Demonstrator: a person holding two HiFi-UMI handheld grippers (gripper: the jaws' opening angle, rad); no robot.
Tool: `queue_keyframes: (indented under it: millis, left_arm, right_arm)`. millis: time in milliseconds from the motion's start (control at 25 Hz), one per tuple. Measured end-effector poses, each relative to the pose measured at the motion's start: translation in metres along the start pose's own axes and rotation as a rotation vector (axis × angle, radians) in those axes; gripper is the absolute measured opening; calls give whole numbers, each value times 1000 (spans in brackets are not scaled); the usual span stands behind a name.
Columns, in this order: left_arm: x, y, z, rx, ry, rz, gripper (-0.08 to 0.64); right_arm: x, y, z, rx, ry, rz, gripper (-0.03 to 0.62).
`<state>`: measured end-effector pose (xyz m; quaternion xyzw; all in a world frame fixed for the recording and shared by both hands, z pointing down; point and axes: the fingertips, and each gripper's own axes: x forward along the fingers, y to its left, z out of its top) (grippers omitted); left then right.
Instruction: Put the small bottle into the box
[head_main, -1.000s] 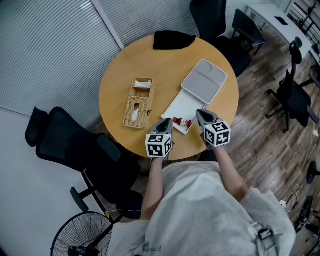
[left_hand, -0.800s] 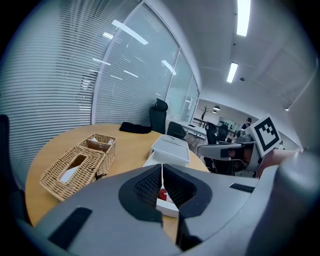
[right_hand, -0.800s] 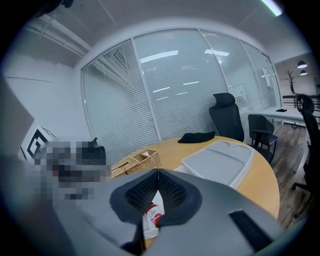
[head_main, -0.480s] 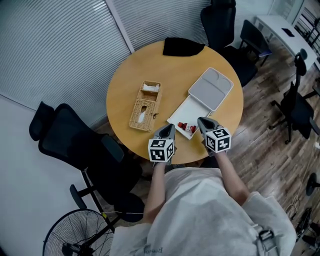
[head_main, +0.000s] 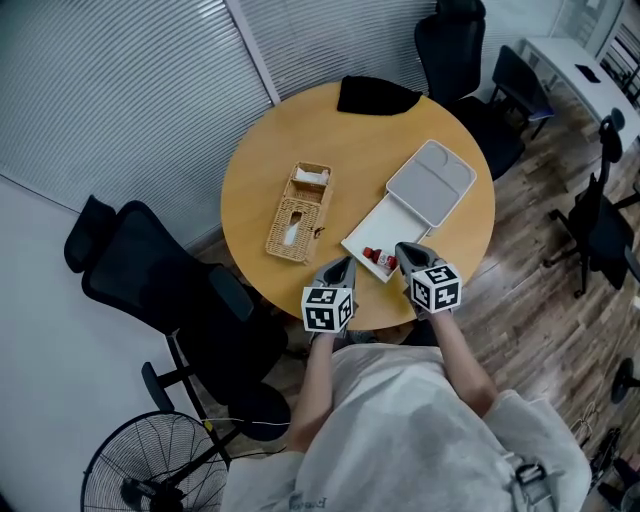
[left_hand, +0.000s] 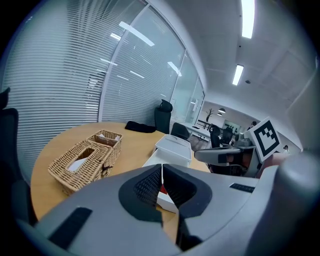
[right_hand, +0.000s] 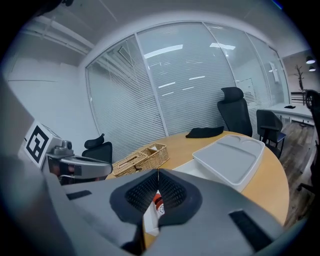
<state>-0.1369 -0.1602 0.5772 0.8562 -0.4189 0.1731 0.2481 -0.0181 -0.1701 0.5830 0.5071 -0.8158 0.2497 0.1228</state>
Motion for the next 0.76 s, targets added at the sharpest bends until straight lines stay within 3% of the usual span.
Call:
queue_keyframes:
  millis: [760]
  left_arm:
    - [6,18,9,12,5,1,29]
  right_arm:
    - [8,-10,-2,30,1,-38,18]
